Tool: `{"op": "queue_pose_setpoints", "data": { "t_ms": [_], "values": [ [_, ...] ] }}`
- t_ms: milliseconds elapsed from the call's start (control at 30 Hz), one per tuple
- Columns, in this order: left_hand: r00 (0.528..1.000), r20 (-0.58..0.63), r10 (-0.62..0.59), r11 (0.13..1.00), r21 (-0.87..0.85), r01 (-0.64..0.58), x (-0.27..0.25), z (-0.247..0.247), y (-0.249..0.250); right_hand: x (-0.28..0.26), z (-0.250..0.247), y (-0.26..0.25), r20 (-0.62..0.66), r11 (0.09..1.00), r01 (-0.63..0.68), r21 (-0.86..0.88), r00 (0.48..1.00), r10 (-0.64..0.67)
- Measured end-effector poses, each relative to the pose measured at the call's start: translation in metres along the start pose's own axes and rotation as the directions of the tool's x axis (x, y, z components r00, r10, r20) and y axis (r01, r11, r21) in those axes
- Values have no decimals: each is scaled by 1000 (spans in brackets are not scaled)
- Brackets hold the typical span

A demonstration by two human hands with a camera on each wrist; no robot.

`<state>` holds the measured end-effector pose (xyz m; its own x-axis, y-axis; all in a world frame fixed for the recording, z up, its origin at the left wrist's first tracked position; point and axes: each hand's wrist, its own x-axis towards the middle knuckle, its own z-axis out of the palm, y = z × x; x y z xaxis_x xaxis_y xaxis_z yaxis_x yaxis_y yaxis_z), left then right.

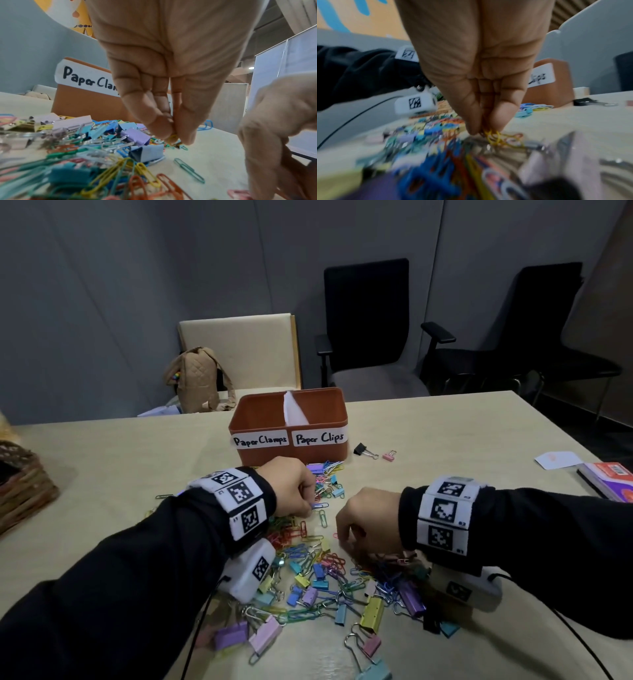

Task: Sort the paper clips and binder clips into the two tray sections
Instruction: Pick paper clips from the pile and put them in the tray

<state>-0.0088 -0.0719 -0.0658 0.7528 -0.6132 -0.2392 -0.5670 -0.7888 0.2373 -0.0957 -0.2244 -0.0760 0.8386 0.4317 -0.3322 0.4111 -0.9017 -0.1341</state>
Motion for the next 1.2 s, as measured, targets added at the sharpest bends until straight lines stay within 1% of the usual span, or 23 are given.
{"op": "queue_pose_setpoints", "data": {
  "t_ms": [67,133,267,333,433,500,600,667,767,867,900,967,1100,1133,1200],
  "values": [
    [1000,-6,4,1000,9,-4,-2,4,1,2,7,-4,-13,999,7,-40,1000,-8],
    [999,11,37,999,28,-38,-4,9,5,-1,10,-3,-34,999,16,-46,999,-18],
    [984,113,139,983,100,-151,-2,19,15,-10,10,0,77,992,34,-123,997,-25],
    [973,141,184,968,145,-204,1,21,20,-14,10,0,57,995,35,-91,998,-30],
    [963,143,229,952,175,-252,3,22,24,-18,14,2,-7,1000,30,-7,1000,-30],
    [960,138,246,946,180,-268,3,23,25,-24,14,1,26,1000,17,13,1000,-17],
    [957,135,257,941,191,-280,2,23,25,-29,11,-1,146,995,14,-101,989,1],
    [958,135,254,939,203,-277,2,23,26,-29,9,-2,148,988,24,-151,989,-1],
    [961,138,240,934,238,-267,0,23,26,-26,10,-3,110,990,22,-142,994,-7],
    [961,161,225,934,247,-260,1,24,26,-25,12,-7,131,990,7,-141,991,11],
    [961,162,224,935,242,-259,1,24,26,-24,12,-7,137,993,3,-121,990,13],
    [963,150,222,944,213,-251,2,25,24,-24,9,-5,133,1000,-11,-14,991,13],
    [979,102,176,979,81,-185,1,25,16,-20,-1,10,112,975,-75,209,992,52],
    [983,86,161,985,46,-165,1,24,14,-19,-5,14,98,952,-100,288,992,75],
    [990,43,132,991,-19,-131,1,18,10,-17,-14,24,88,849,-145,508,989,116]
  ]
}}
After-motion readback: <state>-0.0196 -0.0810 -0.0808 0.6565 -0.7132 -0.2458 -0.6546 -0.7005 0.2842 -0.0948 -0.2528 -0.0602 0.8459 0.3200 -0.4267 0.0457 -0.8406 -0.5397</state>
